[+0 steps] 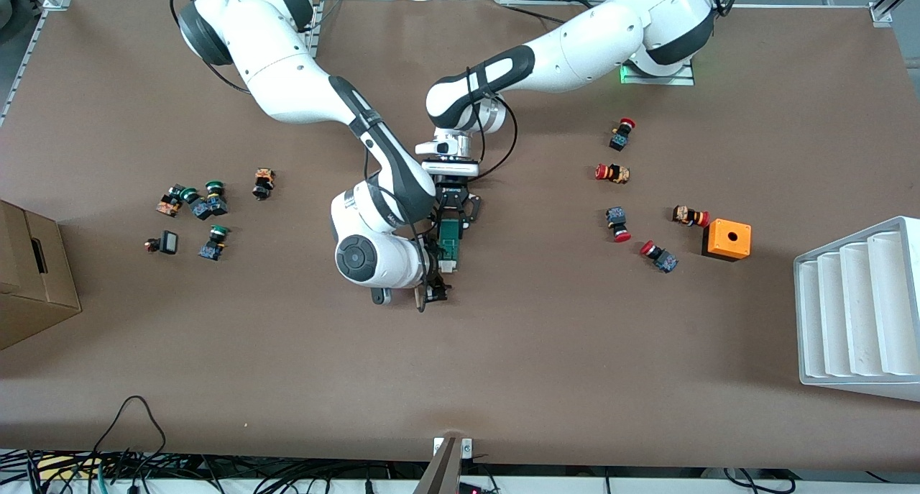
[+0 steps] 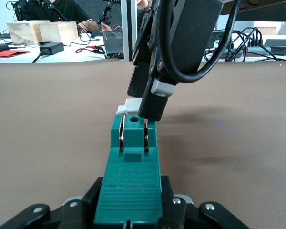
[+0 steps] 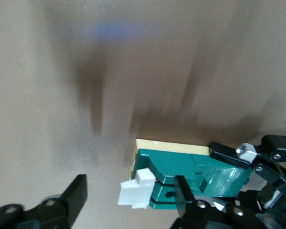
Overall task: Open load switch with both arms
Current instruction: 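Hold the switch with the right gripper and lower the left gripper onto the lever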
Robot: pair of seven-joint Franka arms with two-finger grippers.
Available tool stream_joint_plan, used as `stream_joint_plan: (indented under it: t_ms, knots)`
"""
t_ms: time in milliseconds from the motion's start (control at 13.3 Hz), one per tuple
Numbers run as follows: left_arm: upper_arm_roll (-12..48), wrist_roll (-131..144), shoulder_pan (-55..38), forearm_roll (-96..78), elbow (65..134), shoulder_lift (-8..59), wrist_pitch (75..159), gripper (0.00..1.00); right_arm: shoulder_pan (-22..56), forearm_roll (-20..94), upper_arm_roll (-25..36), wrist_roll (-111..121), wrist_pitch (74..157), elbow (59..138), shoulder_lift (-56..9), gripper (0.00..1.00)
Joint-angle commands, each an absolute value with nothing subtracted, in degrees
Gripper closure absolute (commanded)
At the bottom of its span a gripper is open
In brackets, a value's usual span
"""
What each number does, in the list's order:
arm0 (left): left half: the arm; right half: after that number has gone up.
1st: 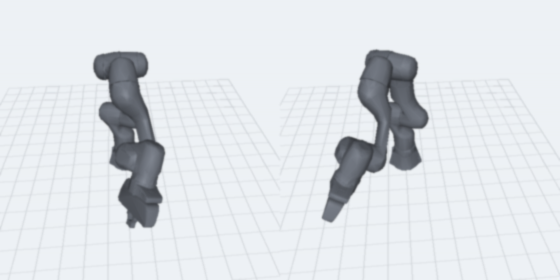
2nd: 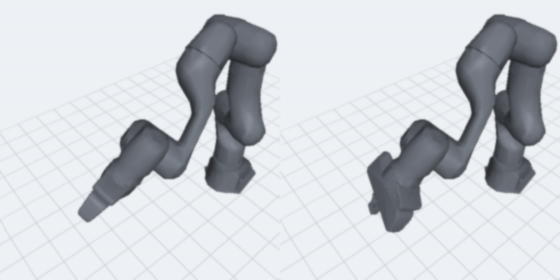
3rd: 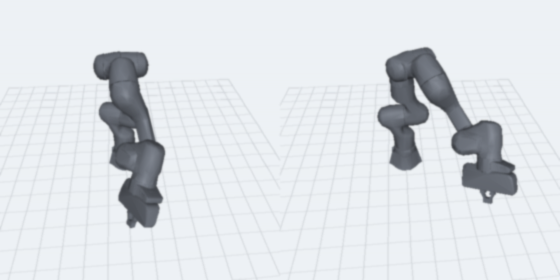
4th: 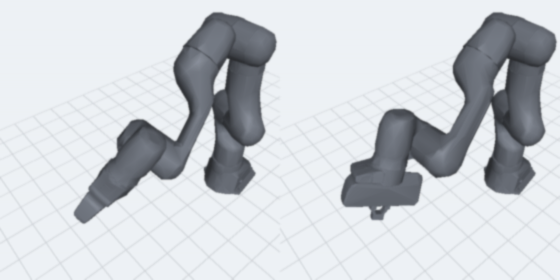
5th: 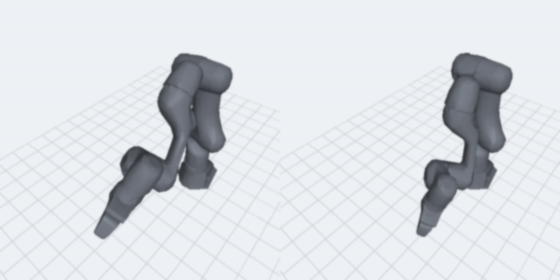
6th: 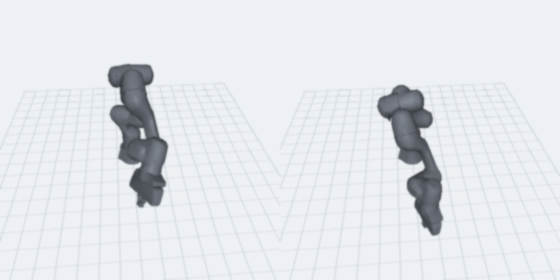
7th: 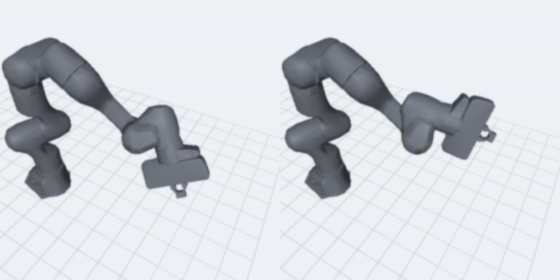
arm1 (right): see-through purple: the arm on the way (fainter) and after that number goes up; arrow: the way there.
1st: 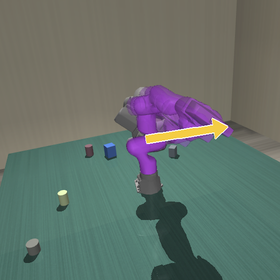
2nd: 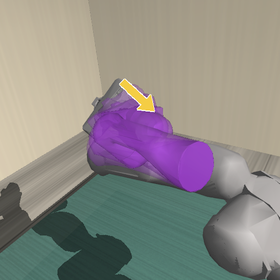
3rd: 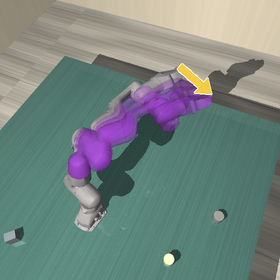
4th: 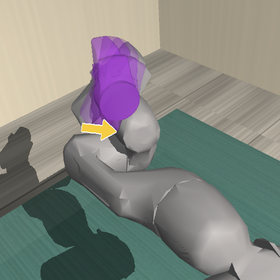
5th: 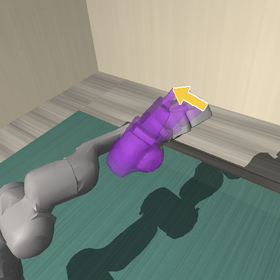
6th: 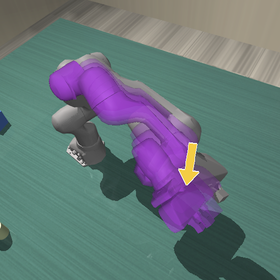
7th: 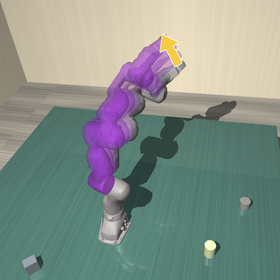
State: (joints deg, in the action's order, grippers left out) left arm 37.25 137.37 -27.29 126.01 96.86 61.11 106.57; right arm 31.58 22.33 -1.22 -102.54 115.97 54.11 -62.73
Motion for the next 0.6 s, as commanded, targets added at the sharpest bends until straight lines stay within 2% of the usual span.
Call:
stream_joint_plan:
  t_ms: [0, 377, 528]
  knots:
    - [37.09, 138.43, -27.25, 128.76, 94.66, 63.28, 108.90, 0.74, 32.78, 23.55, -0.70, -104.59, 114.52, 51.59, -64.07, 0.30]
    - [37.18, 138.34, -27.33, 128.67, 94.75, 63.28, 108.90, 0.74, 32.87, 23.55, -0.79, -104.59, 114.35, 51.59, -63.81, 0.65]
    - [37.18, 138.34, -27.33, 128.67, 94.66, 63.28, 108.90, 0.74, 32.96, 23.55, -0.79, -104.59, 113.56, 51.59, -63.37, 0.71]
